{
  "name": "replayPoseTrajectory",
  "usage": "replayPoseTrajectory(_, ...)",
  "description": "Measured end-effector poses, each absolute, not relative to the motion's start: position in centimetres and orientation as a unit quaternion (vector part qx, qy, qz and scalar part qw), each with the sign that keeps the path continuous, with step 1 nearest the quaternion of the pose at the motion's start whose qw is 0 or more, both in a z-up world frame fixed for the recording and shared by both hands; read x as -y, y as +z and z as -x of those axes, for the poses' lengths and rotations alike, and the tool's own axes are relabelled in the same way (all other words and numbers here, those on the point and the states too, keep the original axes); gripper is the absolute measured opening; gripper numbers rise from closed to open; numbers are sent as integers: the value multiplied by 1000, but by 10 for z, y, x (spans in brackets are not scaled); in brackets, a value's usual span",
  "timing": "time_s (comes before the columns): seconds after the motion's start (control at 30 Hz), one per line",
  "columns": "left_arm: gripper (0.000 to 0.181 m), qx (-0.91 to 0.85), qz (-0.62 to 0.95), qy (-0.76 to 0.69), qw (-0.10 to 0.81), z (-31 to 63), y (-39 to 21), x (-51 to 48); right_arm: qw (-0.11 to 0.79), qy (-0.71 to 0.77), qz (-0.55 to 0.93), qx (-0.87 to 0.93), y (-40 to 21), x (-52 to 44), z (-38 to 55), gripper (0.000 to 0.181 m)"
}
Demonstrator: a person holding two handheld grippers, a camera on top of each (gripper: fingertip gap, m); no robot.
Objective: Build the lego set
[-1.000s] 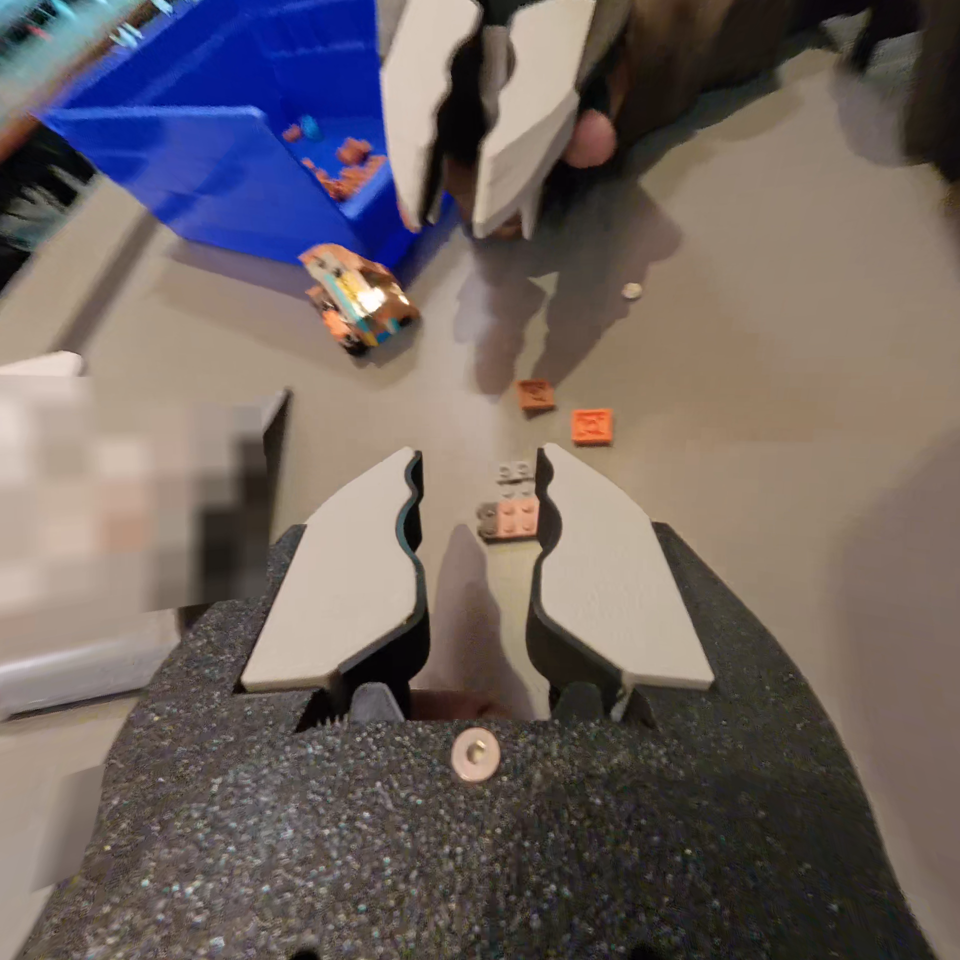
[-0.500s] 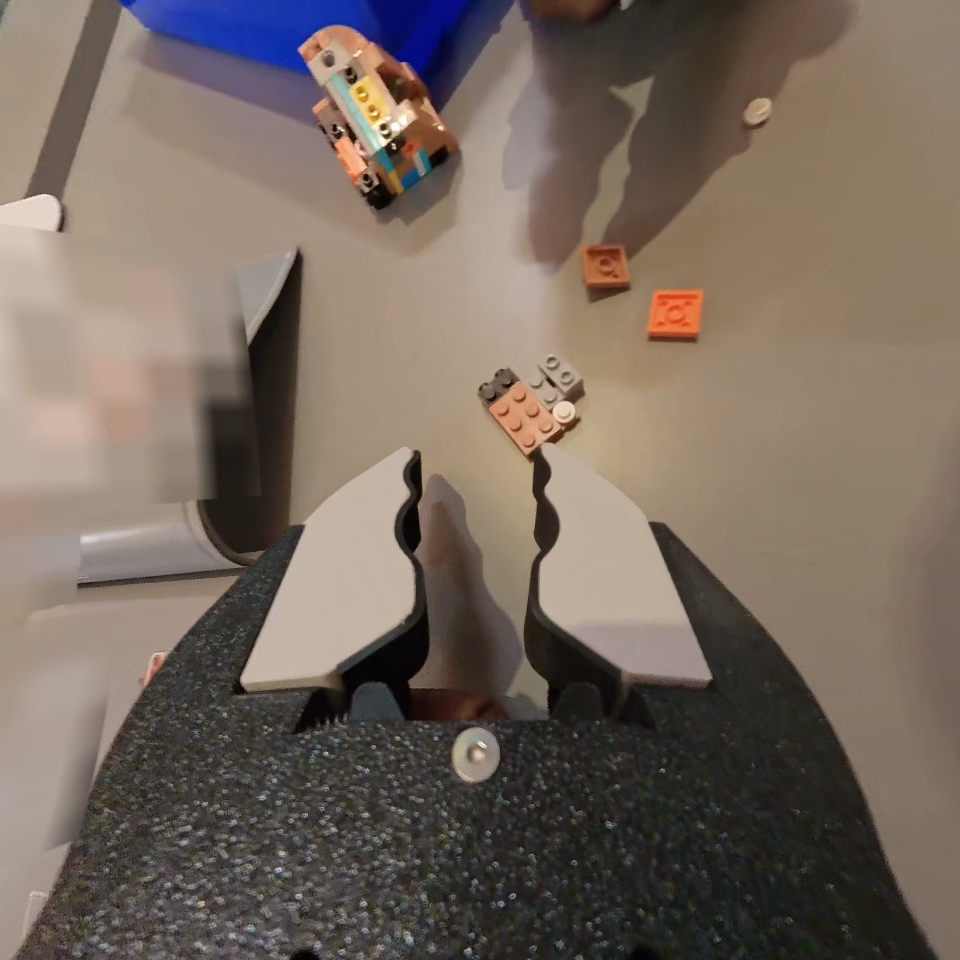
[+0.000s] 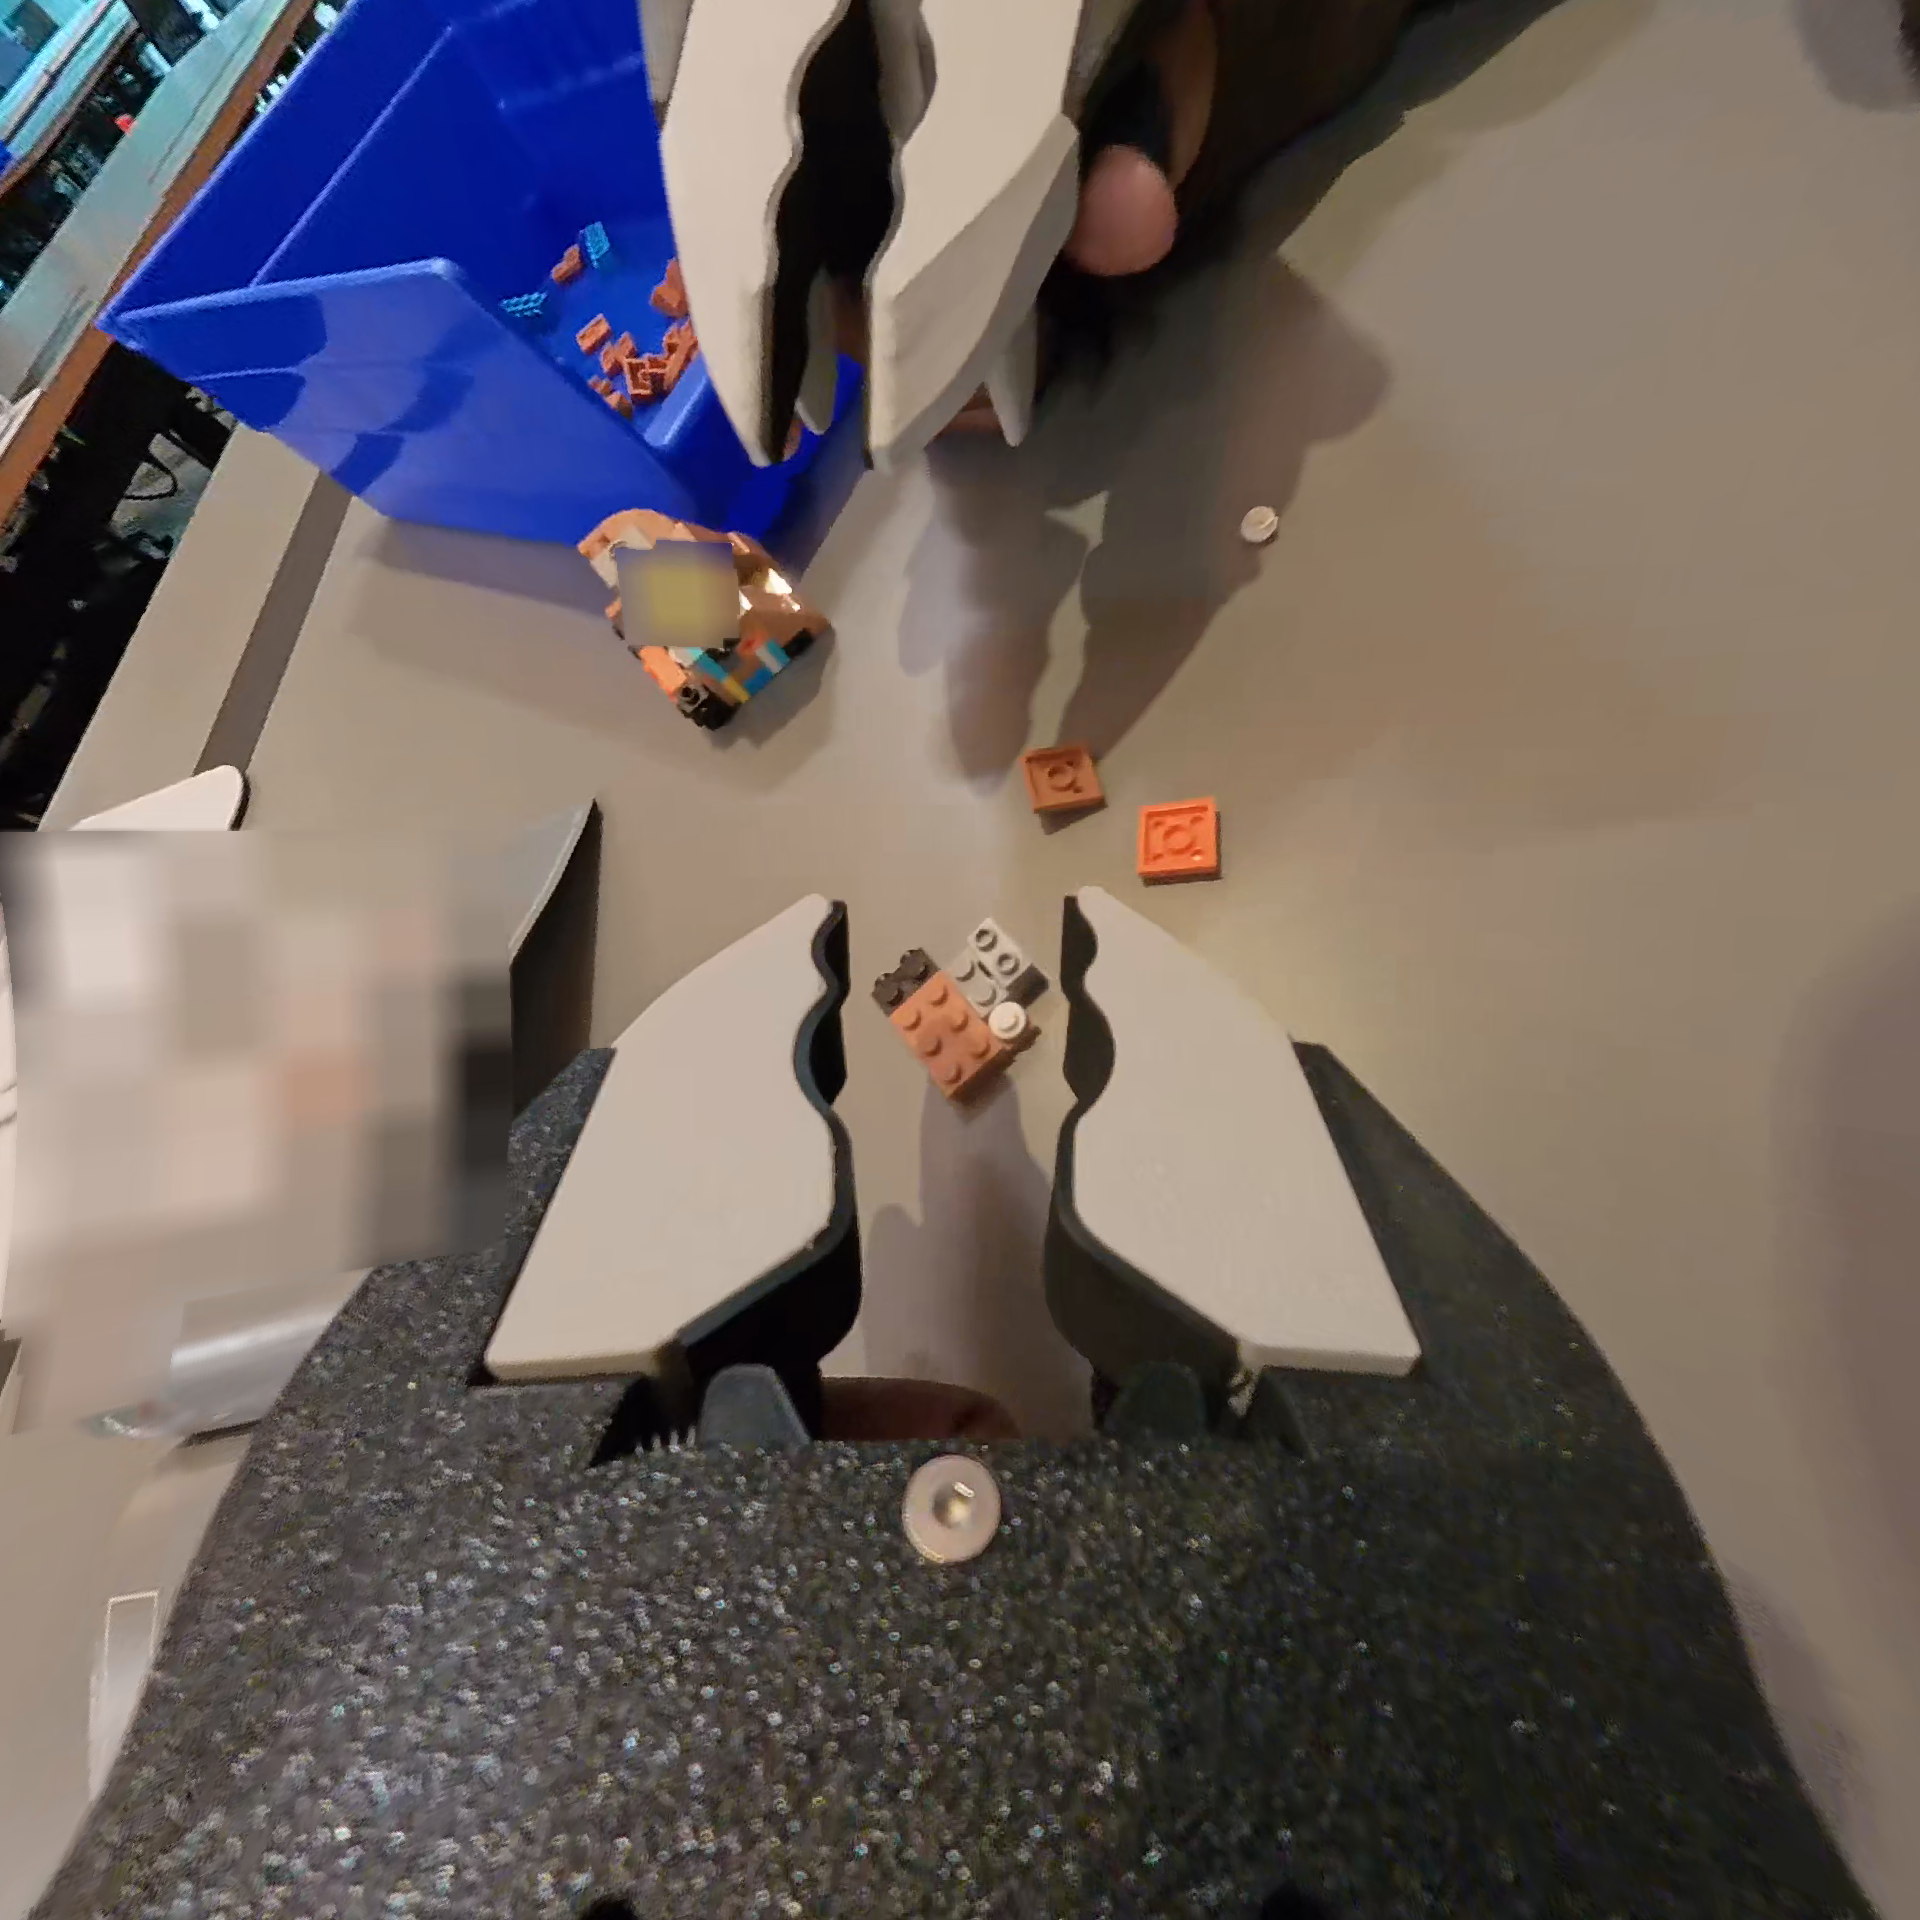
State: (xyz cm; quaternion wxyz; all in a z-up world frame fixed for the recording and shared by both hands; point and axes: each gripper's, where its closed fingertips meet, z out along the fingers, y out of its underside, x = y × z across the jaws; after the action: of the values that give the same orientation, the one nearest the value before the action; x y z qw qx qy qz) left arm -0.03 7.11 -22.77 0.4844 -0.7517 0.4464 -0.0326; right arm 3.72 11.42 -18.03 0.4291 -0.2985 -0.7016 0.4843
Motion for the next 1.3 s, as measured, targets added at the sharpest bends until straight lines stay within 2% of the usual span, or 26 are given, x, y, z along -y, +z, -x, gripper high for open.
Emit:
replayPoseTrajectory(0.97, 37, -465, 743, -38, 479, -10, -232, -67, 425, 472, 296, 713, -185, -112, -37, 15)
replayPoseTrajectory(1.3, 37, -470, 744, -31, 473, -10, -230, -66, 324, 484, 338, 739, -193, -89, -38, 20)
